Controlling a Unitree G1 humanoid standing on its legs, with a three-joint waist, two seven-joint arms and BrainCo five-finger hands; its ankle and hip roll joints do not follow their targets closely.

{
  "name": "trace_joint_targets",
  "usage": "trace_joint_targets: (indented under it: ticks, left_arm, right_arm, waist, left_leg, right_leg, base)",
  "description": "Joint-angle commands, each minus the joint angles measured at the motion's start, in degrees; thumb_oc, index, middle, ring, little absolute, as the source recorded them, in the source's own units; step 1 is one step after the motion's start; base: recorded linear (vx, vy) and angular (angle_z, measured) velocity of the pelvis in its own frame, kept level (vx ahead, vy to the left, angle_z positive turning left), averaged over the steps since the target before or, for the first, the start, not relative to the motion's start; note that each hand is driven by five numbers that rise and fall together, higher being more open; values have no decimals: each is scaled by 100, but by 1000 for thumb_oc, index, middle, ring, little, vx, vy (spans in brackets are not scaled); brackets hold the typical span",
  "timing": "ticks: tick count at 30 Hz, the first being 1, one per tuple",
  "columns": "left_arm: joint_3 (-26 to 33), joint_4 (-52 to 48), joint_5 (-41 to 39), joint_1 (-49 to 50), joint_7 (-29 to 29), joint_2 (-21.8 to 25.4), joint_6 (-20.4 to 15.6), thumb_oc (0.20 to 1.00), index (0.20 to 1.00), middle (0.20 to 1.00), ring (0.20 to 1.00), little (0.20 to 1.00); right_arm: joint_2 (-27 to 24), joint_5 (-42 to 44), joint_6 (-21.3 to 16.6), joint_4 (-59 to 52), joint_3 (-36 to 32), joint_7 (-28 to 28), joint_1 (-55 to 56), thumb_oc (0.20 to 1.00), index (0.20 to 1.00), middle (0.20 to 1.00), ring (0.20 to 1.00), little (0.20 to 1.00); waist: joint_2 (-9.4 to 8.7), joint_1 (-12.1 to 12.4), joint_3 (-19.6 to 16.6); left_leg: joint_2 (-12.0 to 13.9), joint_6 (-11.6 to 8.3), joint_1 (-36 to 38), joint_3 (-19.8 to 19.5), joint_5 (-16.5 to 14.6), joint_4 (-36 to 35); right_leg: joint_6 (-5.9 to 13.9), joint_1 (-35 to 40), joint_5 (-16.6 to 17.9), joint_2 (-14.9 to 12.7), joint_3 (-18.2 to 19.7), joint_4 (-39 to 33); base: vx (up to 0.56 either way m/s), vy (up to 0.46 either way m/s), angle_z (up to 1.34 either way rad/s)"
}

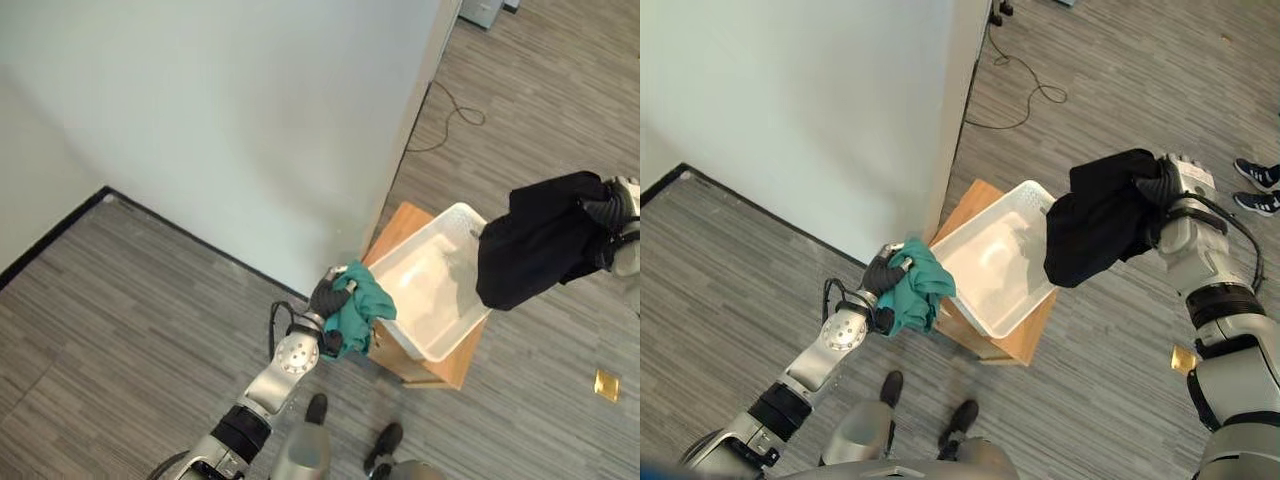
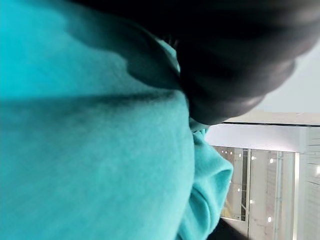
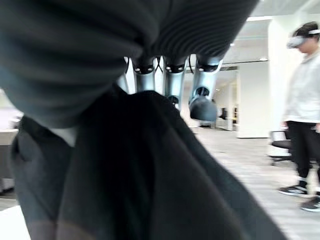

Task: Pick up bed clothes into laundry basket.

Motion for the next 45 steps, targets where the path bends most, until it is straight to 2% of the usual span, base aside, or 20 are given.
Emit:
trace_joint_targets:
  ticks: [1,7,12,15,20,23,24,29,34,39,43,45]
  left_arm:
    - [-444,-151,-205,-404,-41,-265,-336,200,200,200,200,200]
    - [-489,-166,-272,-344,-85,-214,-328,200,200,200,200,200]
    - [-519,-150,-345,-445,-34,-163,-344,200,200,200,200,200]
    - [-484,-190,-343,-517,0,-143,-340,200,200,200,200,200]
    - [-331,-150,-328,-682,131,-248,-313,200,200,200,200,200]
    - [-338,-122,-299,-701,143,-278,-307,200,200,200,200,200]
    - [-355,-101,-293,-690,129,-317,-316,200,200,200,200,200]
    - [-399,-84,-283,-692,123,-355,-324,200,200,200,200,200]
    - [-349,-87,-201,-707,154,-401,-288,200,200,200,200,200]
    - [-185,-321,51,-774,235,-329,-331,200,200,200,200,200]
    - [-223,-780,272,-1020,211,-171,-373,200,200,200,200,200]
    - [-380,-1145,457,-1352,94,-72,-456,200,200,200,200,200]
  right_arm:
    - [-337,82,-64,-294,293,-313,-789,200,200,200,200,200]
    - [-52,-4,30,255,543,-279,-1080,200,200,200,200,200]
    - [240,86,50,346,721,-285,-1429,200,200,200,200,200]
    - [341,179,17,191,670,-298,-1376,200,200,200,200,200]
    - [646,163,-52,-556,330,-257,-379,200,200,200,200,200]
    - [732,99,-26,-646,108,-188,151,200,200,200,200,200]
    - [744,13,30,-485,41,-151,348,1000,1000,1000,1000,1000]
    - [704,-75,146,3,-27,-172,394,1000,1000,1000,1000,1000]
    - [633,-103,168,-331,-241,-166,696,1000,1000,1000,1000,1000]
    - [433,555,-78,-1137,-1375,-157,1912,1000,1000,1000,1000,1000]
    - [336,877,-165,-994,-1964,-148,2642,1000,1000,1000,1000,1000]
    - [489,910,-126,-430,-1889,24,2838,1000,1000,1000,1000,1000]
  waist:
    - [160,314,-163]
    - [128,480,-61]
    - [85,652,136]
    - [73,653,184]
    - [35,597,201]
    - [37,577,184]
    - [62,565,172]
    - [137,441,115]
    - [180,312,75]
    - [237,-44,-122]
    - [388,-229,-272]
    - [569,-343,-355]
  left_leg:
    - [425,-379,92,-25,-84,-609]
    - [394,-367,-27,-130,-37,-609]
    - [371,-392,-280,-278,34,-609]
    - [359,-394,-335,-318,51,-609]
    - [331,-368,-344,-374,21,-609]
    - [310,-351,-302,-382,-2,-609]
    - [304,-348,-246,-380,-48,-609]
    - [273,-323,-178,-348,-49,-609]
    - [290,-321,-121,-288,-73,-609]
    - [306,-298,27,-138,-142,-609]
    - [298,-295,128,-56,-177,-609]
    - [300,-299,188,-5,-173,-609]
  right_leg:
    - [350,469,-558,99,-202,95]
    - [366,424,-529,92,-332,95]
    - [368,303,-524,96,-480,95]
    - [361,279,-527,103,-514,95]
    - [359,309,-523,98,-551,95]
    - [356,355,-535,87,-567,95]
    - [348,403,-556,88,-567,95]
    - [341,429,-543,45,-573,95]
    - [338,465,-558,35,-535,95]
    - [338,545,-588,-2,-409,95]
    - [344,605,-603,-45,-341,95]
    - [336,619,-620,-80,-281,95]
  base:
    - [23,1,21]
    - [12,19,17]
    - [-23,-1,13]
    - [-24,-3,21]
    - [5,12,10]
    - [16,-1,10]
    - [0,0,0]
    - [4,5,-2]
    - [5,-5,-3]
    - [42,-11,-12]
    - [47,-3,-17]
    - [34,-6,-19]
